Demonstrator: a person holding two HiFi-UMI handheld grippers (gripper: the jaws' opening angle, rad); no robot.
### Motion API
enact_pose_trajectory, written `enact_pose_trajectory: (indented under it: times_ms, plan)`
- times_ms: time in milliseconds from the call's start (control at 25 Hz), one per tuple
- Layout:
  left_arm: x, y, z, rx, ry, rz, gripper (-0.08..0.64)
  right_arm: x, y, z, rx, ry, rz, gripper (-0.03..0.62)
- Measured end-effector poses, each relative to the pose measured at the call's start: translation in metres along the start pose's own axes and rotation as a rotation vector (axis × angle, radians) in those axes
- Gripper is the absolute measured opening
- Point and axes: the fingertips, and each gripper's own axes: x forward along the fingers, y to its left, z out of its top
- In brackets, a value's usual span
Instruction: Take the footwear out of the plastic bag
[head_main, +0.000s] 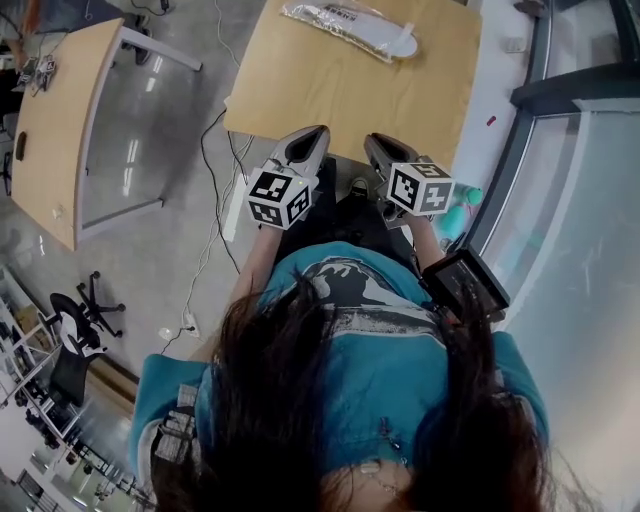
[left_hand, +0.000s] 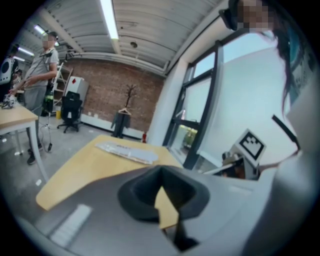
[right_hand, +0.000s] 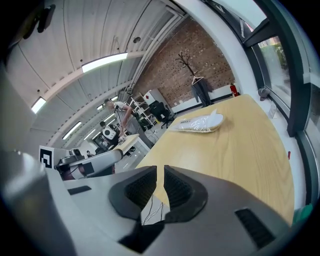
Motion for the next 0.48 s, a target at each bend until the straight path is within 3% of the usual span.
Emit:
enact_pose_trajectory:
  times_ms: [200,480]
  plan:
    - [0.026,0.033,0.011,0.031,0.031,-0.036,0.000,0.027,-0.018,0.019,0.065,-0.023,-0.048,0.051]
    - [0.080,0.084,0.042,0.051,0.035,-0.122,0.002,0.069,-0.059,0.061,0.228,-0.097,-0.091,0.052]
